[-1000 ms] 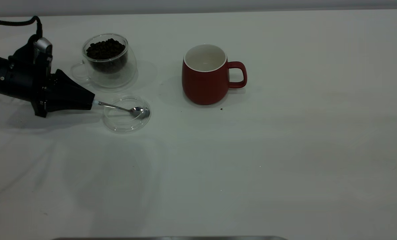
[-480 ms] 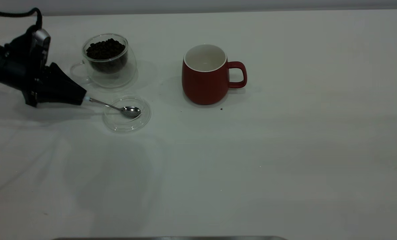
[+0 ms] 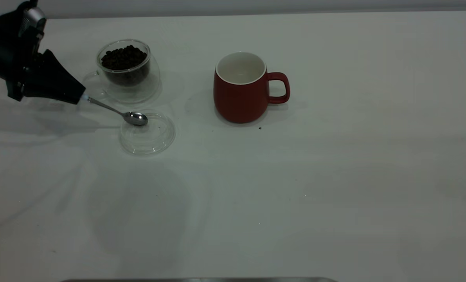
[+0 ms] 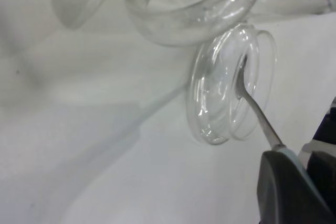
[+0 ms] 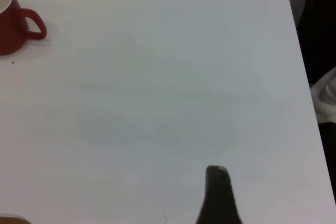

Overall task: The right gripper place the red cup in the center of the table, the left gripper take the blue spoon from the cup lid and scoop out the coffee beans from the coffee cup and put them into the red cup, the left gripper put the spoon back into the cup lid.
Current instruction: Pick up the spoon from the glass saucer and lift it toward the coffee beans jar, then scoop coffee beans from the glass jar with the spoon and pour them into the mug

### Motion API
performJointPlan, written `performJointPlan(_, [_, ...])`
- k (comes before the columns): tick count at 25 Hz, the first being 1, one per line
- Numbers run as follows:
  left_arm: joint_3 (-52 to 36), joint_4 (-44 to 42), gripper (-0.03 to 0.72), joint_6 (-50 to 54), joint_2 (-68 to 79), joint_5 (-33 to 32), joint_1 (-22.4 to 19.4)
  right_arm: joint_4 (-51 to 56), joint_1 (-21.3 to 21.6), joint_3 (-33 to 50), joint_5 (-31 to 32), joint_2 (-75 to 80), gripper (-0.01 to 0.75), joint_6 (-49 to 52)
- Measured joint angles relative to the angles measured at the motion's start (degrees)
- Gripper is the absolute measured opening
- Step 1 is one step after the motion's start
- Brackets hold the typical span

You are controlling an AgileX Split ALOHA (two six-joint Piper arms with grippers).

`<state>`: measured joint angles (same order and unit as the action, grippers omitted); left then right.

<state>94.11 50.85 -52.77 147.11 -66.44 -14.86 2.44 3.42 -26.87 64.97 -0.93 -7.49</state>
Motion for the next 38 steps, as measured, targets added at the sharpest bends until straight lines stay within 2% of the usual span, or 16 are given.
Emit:
performJointPlan(6, [-0.6,0.0,0.113,1.9,-3.0,0.0,0.0,0.0,0.0,0.0,0.0,0.0,0.591,0.0])
performJointPlan(15, [-7.8,-0.3,0.112,1.1,-13.5,-0.1,0.0,0.0,0.0,0.0,0.0,0.0,0.591,0.0])
performJointPlan(25, [-3.9,4.3,0.112,-10.4,-19.8,-0.3,0.0,0.0,0.0,0.0,0.0,0.0,0.591,0.0])
performJointPlan(31, [-3.9,4.8,0.112,-20.2,-19.0,4.9,0.0,0.0,0.0,0.0,0.0,0.0,0.591,0.0])
performJointPlan(38, [-3.9,5.7,0.112,-23.9,-15.0,9.1,0.0,0.0,0.0,0.0,0.0,0.0,0.591,0.1])
